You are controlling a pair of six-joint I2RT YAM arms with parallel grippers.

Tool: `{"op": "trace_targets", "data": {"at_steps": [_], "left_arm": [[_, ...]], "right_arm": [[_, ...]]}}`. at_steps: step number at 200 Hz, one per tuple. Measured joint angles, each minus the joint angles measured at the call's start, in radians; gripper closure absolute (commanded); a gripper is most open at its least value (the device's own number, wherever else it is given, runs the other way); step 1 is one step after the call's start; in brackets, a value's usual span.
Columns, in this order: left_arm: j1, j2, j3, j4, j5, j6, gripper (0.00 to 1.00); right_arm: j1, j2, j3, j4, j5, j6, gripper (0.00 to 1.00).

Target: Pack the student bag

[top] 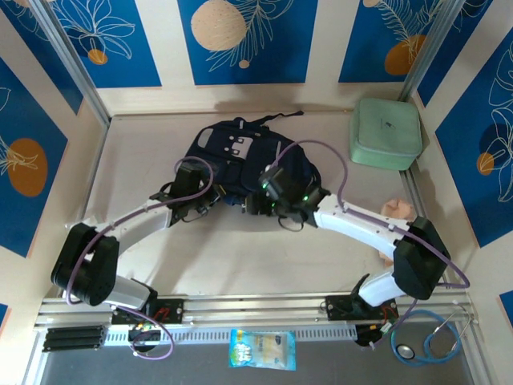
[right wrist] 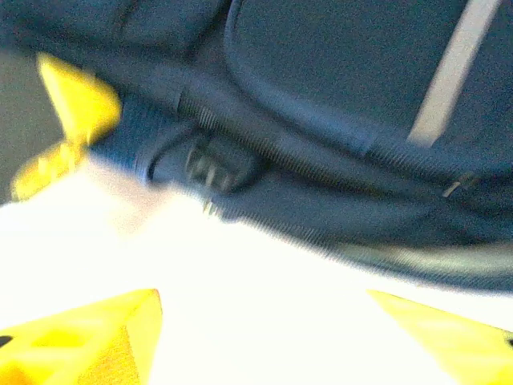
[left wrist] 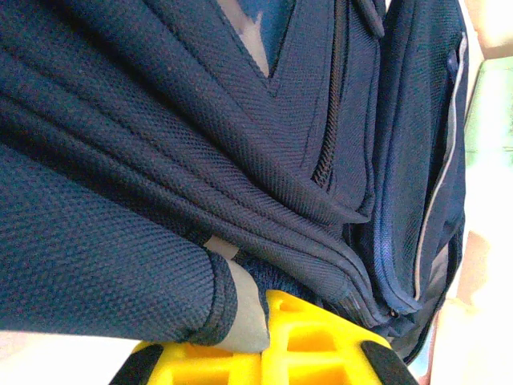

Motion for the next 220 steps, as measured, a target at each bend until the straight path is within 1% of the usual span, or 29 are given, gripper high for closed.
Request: {"op": "trace_targets", "data": {"at_steps": [17, 32, 45, 64, 79, 116, 174, 220], "left_arm": [[-0.002, 0.001, 0.000, 0.001, -0.004, -0.001, 1.00], [-0.003, 0.001, 0.000, 0.001, -0.006, -0.001, 1.00], [-0.003, 0.001, 0.000, 0.001, -0.006, 0.000, 1.00], [-0.003, 0.001, 0.000, 0.001, -0.007, 0.000, 1.00], [-0.004, 0.001, 0.000, 0.000, -0.010, 0.000, 1.00], [-0.006, 0.001, 0.000, 0.000, -0.016, -0.001, 1.00], [-0.007, 0.000, 0.000, 0.000, -0.018, -0.001, 1.00], [-0.007, 0.001, 0.000, 0.001, -0.019, -0.003, 1.00]], "right_arm": [[0.072, 0.041, -0.006, 0.011, 0.022, 0.014, 0.43], [0.102, 0.092, -0.001, 0.031, 0.037, 0.029, 0.48], [0.111, 0.141, 0.007, 0.040, 0.054, 0.040, 0.51], [0.111, 0.198, 0.018, 0.050, 0.083, 0.046, 0.58], [0.110, 0.235, 0.044, 0.047, 0.106, 0.050, 0.60], [0.106, 0.321, 0.148, 0.045, 0.164, 0.051, 0.61], [0.098, 0.331, 0.188, 0.008, 0.231, 0.074, 0.61], [0.093, 0.354, 0.223, -0.025, 0.261, 0.095, 0.67]]}}
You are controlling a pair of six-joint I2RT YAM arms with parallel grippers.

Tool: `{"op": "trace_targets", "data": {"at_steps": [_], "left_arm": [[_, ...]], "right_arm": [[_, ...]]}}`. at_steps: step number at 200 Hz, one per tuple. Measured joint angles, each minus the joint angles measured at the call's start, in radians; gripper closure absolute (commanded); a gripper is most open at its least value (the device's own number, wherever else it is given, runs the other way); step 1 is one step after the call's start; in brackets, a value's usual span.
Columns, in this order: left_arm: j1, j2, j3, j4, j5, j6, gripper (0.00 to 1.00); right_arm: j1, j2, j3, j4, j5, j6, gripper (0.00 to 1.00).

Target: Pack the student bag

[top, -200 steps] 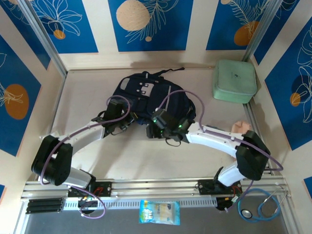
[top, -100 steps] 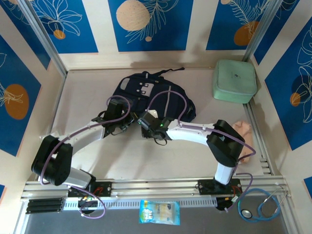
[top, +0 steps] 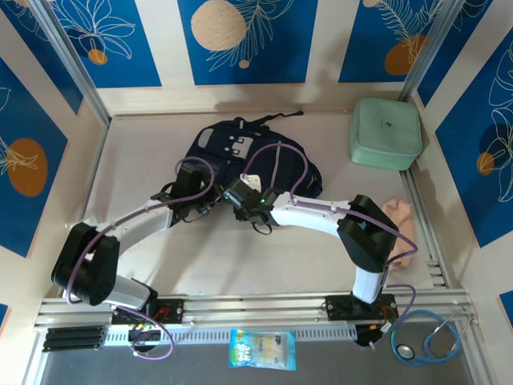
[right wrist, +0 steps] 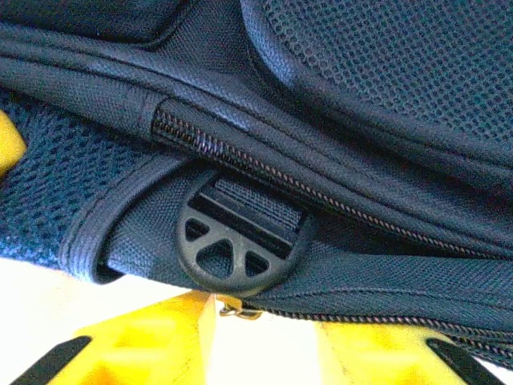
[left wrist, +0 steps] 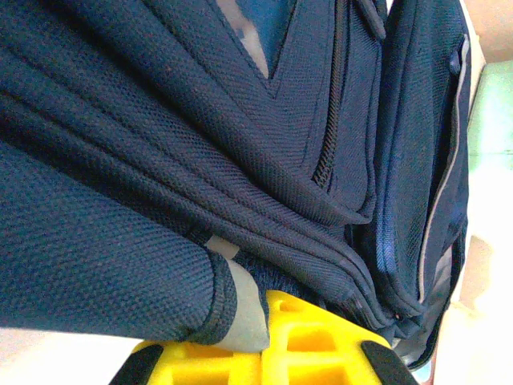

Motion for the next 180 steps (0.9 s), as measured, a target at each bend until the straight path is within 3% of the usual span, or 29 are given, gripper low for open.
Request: {"op": "trace_targets", "data": {"at_steps": [64, 85, 180], "left_arm": [[0.000, 0.000, 0.010, 0.000, -0.006, 0.000, 1.00], [-0.001, 0.000, 0.011, -0.001, -0.006, 0.000, 1.00], [-0.002, 0.017, 0.028, -0.002, -0.006, 0.000, 1.00]], "right_arm": [[0.002, 0.054, 0.071, -0.073, 0.065, 0.010, 0.72], [0.009, 0.054, 0.071, -0.082, 0.083, 0.007, 0.79], [0.011, 0.057, 0.068, -0.080, 0.105, -0.040, 0.84]]}}
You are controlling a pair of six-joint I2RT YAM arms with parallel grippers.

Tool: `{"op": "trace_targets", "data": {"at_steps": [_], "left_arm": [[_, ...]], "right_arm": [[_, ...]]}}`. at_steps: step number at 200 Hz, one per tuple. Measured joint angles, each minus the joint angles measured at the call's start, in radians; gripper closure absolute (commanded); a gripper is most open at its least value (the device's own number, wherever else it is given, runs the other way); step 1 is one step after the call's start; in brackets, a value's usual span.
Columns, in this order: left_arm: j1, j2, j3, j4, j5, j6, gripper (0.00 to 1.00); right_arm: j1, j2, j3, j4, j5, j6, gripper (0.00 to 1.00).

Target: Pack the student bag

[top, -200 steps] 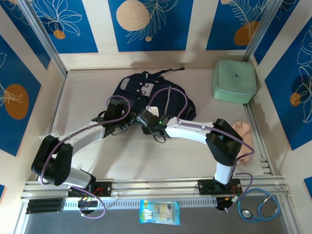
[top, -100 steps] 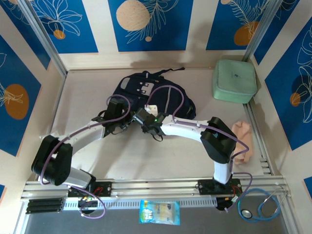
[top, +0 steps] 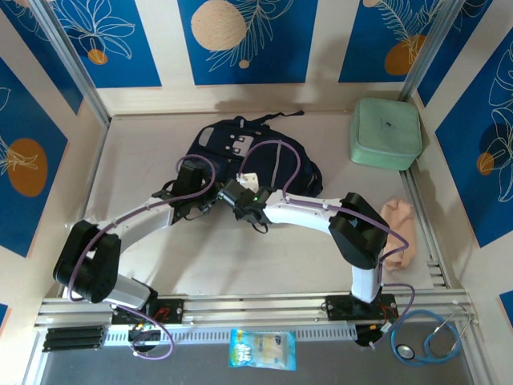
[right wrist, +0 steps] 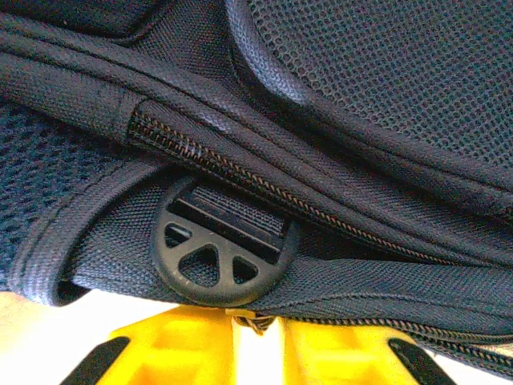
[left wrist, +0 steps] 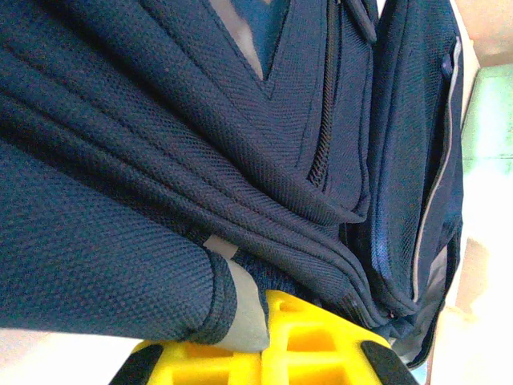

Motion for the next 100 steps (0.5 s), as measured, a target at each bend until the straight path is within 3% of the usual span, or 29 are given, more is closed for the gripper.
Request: {"op": "trace_targets", "data": {"at_steps": [57, 100], "left_arm": [[0.003, 0.000, 0.000, -0.010, 0.000, 0.000, 1.00], [0.029, 0.000, 0.000, -0.010, 0.029, 0.000, 1.00]], "right_arm": [[0.000, -0.018, -0.056, 0.048, 0.002, -0.007, 0.87], [-0.018, -0.154, -0.222, 0.035, 0.035, 0.032, 0.86]]}}
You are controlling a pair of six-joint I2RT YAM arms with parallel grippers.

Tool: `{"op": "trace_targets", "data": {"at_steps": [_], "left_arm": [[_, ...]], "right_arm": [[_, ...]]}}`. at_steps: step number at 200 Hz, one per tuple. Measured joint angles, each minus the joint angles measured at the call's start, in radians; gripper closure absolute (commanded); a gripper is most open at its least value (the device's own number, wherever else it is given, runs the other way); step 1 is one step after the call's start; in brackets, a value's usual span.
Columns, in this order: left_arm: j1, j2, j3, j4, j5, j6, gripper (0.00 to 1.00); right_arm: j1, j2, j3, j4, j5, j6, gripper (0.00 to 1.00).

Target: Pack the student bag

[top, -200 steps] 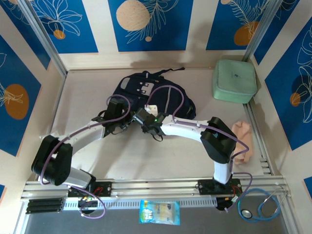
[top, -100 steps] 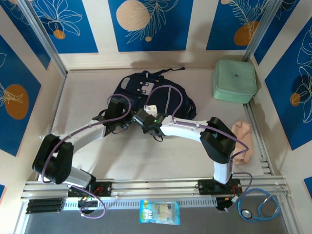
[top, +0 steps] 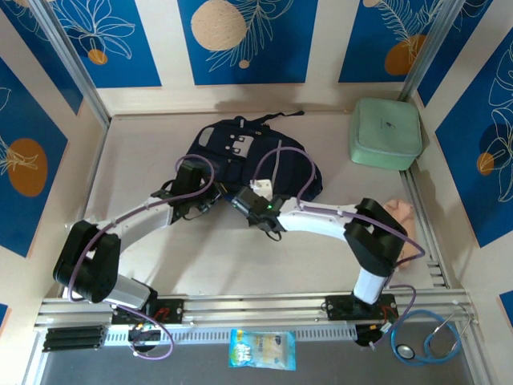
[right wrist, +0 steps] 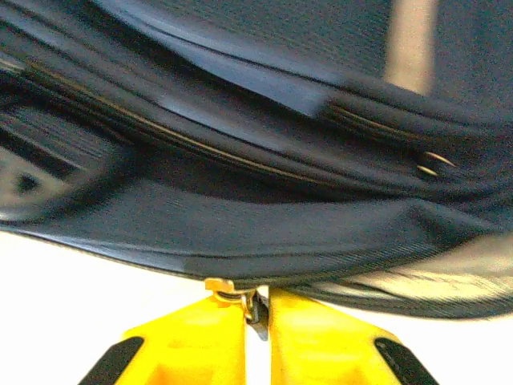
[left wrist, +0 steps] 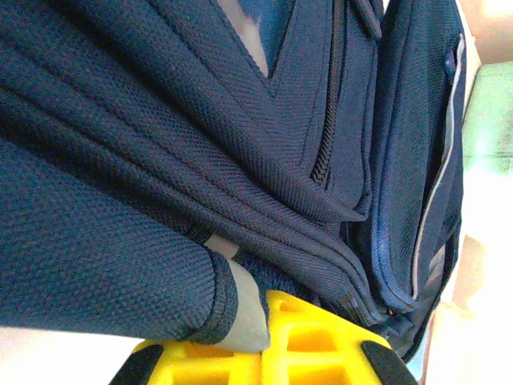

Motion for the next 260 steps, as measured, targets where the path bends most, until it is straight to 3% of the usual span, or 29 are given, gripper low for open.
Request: {"op": "trace_targets", "data": {"at_steps": [44, 99, 148, 200, 260], "left_arm": [[0.018, 0.000, 0.000, 0.000, 0.025, 0.002, 1.00], [0.039, 0.000, 0.000, 0.000, 0.025, 0.004, 1.00], [0.048, 0.000, 0.000, 0.000, 0.025, 0.005, 1.00], [0.089, 0.014, 0.001, -0.001, 0.063, 0.032, 1.00], [0.164, 0.048, 0.026, -0.012, 0.130, 0.090, 1.00]], "right_arm": [[-0.079, -0.130, -0.145, -0.003, 0.005, 0.020, 0.82], [-0.142, -0.149, -0.200, 0.128, -0.090, -0.212, 0.78], [-0.161, -0.148, -0.211, 0.181, -0.157, -0.329, 0.92], [-0.172, -0.184, -0.251, 0.192, -0.164, -0.354, 0.90], [-0.272, -0.312, -0.327, 0.186, -0.177, -0.342, 0.94]]}}
